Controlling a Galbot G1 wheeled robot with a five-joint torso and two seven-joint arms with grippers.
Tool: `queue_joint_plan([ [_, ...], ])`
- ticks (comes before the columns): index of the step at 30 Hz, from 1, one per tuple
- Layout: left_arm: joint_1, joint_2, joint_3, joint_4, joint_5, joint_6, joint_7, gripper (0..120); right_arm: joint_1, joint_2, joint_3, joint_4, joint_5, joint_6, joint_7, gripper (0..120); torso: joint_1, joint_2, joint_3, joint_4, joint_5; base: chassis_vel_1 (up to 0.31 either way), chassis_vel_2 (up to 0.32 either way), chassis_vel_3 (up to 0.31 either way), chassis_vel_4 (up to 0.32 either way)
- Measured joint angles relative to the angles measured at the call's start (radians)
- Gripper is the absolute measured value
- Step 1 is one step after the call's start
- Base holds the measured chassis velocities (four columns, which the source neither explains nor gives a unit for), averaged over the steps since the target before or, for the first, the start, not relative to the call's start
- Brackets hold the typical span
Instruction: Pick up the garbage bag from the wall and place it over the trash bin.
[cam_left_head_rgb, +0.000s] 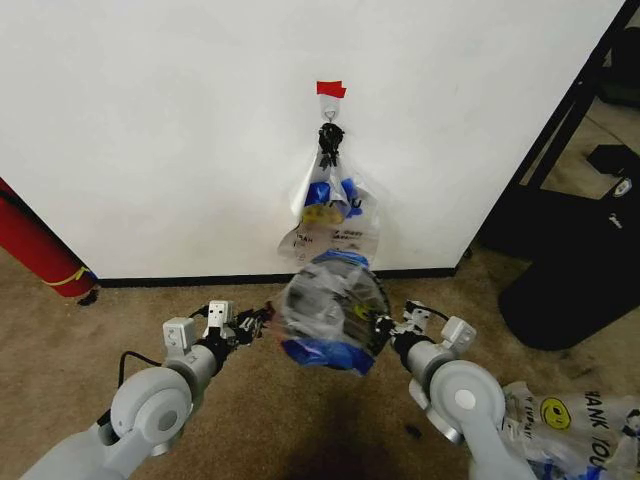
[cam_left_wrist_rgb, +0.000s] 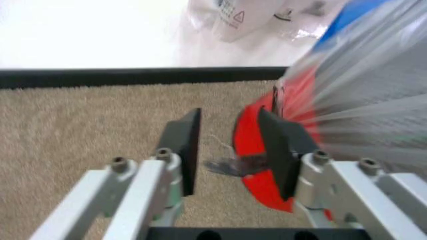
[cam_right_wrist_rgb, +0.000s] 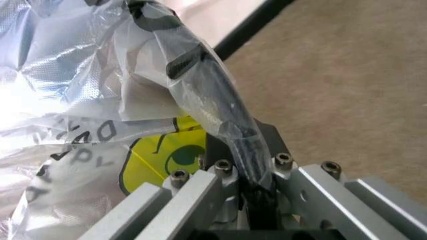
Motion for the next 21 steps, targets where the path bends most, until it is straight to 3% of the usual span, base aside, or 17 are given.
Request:
queue_joint_plan([
  [1, 0.000, 0.003, -0.001, -0.007, 0.020, -0.004, -0.001, 48, -0.001, 0.008, 0.018, -0.005, 0.005, 0.002, 0.024, 0, 0.000, 0.000, 0.000, 0.0002, 0.0002, 0.000, 0.000, 0.000, 0.000],
  [4, 0.000, 0.009, -0.003, -0.025, 0.070, -0.042, 0.000, 55, -0.008, 0.022, 0.046, -0.003, 0.016, 0.003, 0.062, 0, 0.000, 0.000, 0.000, 0.0002, -0.0002, 0.000, 0.000, 0.000, 0.000],
  [8, 0.069, 0.026, 0.001, -0.100, 0.249, -0.184, 0.093, 72, -0.005, 0.032, 0.059, 0.001, 0.038, 0.001, 0.099, 0, 0.000, 0.000, 0.000, 0.0004, 0.0003, 0.000, 0.000, 0.000, 0.000],
  [9, 0.069, 0.026, 0.001, -0.100, 0.249, -0.184, 0.093, 72, -0.005, 0.032, 0.059, 0.001, 0.038, 0.001, 0.099, 0, 0.000, 0.000, 0.000, 0.0004, 0.0003, 0.000, 0.000, 0.000, 0.000],
  [14, 0.155, 0.044, 0.080, -0.118, 0.602, -0.387, 0.325, 94, 0.003, 0.045, 0.052, 0.001, 0.039, -0.002, 0.114, 0, 0.000, 0.000, 0.000, 0.0006, 0.0001, 0.000, 0.000, 0.000, 0.000],
  [21, 0.139, 0.084, 0.124, -0.069, 0.891, -0.491, 0.446, 97, 0.004, 0.048, 0.049, 0.008, 0.039, -0.008, 0.125, 0, 0.000, 0.000, 0.000, 0.0003, 0.0001, 0.000, 0.000, 0.000, 0.000],
])
